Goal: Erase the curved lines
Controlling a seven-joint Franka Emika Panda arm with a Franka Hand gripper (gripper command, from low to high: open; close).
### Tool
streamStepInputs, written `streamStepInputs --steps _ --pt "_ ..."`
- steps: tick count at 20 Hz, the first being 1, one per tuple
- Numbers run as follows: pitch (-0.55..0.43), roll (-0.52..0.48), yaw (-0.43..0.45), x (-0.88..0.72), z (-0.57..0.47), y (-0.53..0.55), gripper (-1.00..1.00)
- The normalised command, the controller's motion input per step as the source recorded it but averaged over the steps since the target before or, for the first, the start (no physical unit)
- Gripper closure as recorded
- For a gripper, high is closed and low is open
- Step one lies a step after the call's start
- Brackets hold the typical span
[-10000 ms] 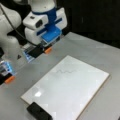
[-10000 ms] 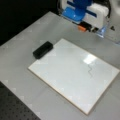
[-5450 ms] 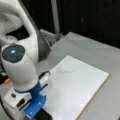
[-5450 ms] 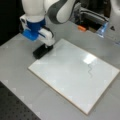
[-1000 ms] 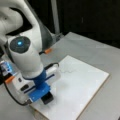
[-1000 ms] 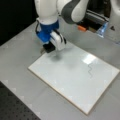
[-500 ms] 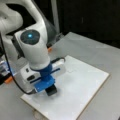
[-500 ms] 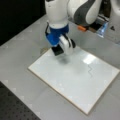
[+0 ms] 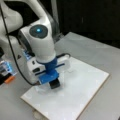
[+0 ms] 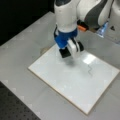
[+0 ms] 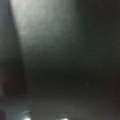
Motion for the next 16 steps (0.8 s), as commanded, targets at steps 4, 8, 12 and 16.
streamStepInputs --steps 4,8,12,16 --pt "-0.162 -0.022 -0.141 -0.34 -0.11 0.38 1.00" --pt "-0.192 0.017 -0.170 -0.25 -0.16 0.34 1.00" --pt "-0.206 0.056 -0.181 -0.21 -0.19 0.24 1.00" --pt "-0.189 0.087 -0.192 -0.20 -0.18 0.16 1.00"
